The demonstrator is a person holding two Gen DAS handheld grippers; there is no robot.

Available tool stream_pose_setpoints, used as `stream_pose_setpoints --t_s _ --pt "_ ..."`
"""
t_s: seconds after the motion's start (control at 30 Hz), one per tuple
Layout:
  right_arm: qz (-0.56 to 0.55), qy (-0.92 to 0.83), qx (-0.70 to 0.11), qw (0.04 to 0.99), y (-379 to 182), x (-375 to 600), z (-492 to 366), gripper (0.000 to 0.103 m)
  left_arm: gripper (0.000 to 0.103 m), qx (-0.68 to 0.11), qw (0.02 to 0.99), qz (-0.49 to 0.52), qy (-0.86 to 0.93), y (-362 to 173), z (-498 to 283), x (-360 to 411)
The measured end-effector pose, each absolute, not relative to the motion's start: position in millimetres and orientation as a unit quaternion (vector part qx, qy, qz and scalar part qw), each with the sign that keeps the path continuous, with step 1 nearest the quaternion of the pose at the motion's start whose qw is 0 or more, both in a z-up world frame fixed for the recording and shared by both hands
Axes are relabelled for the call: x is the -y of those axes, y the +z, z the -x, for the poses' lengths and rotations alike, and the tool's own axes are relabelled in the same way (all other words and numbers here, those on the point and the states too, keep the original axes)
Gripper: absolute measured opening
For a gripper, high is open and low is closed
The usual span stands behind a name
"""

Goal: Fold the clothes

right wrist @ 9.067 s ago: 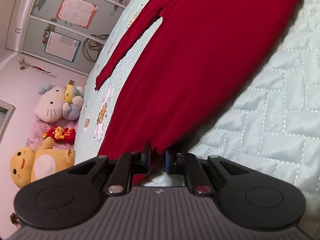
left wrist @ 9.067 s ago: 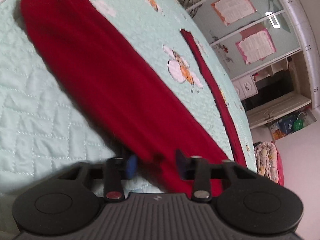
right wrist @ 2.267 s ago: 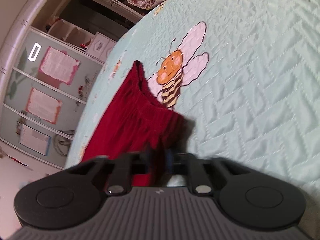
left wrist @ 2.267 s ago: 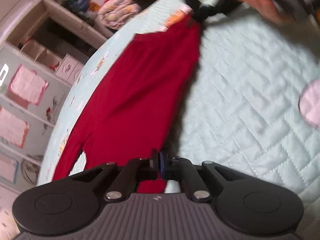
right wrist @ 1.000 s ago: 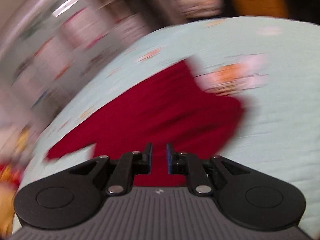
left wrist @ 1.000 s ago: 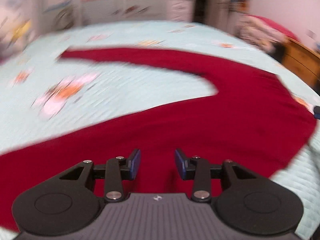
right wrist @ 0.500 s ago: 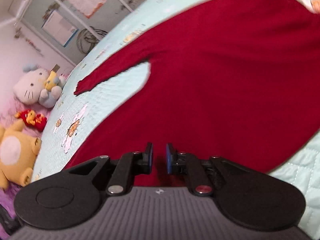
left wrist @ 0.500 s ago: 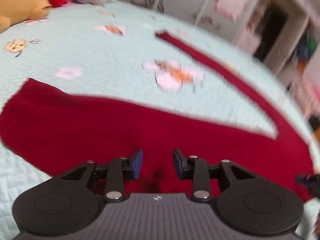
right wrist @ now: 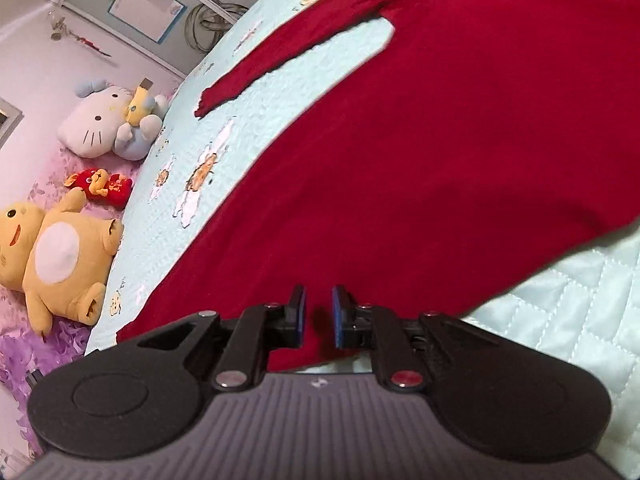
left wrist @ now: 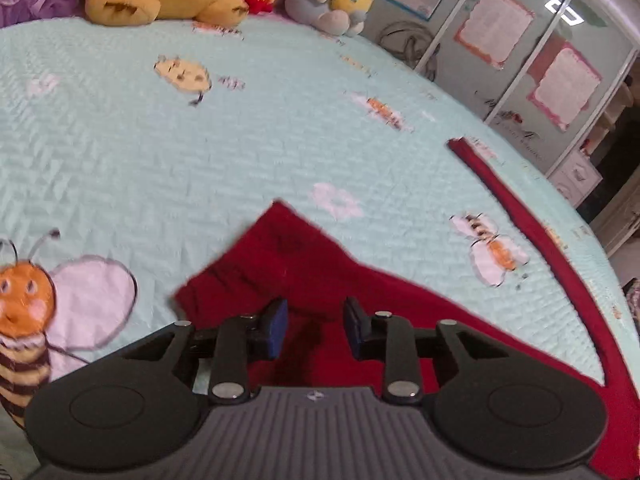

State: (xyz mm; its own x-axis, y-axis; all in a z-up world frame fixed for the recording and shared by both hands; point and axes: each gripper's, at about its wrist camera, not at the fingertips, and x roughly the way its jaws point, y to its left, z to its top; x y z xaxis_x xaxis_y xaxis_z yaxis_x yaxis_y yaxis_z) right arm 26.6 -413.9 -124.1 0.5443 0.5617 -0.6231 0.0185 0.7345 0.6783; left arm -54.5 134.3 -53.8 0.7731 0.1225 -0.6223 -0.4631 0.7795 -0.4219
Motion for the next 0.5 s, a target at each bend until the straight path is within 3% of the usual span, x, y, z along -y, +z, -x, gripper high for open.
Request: stream_pose_setpoints --t_s 0.1,0.33,0.43,0.5 --pt "-0.32 0.185 -0.438 0.82 -111 406 -17 0.015 0.039 -0.266 0.904 0.3 0.148 -44 56 -142" --pt "-0.301 0.195 -0.453 0.816 -104 386 -4 0.015 0.038 -0.25 0.907 0.311 0.136 -50 24 -166" --pt "-0.299 0.189 -0.458 0.816 -108 385 -2 0.015 0.034 -0.283 0.898 0.294 0.167 -66 15 -178" --pt "-0.299 0.184 -0.461 0.815 -112 385 -1 0.015 0.037 -0.306 0.889 0.283 0.189 -77 10 -186"
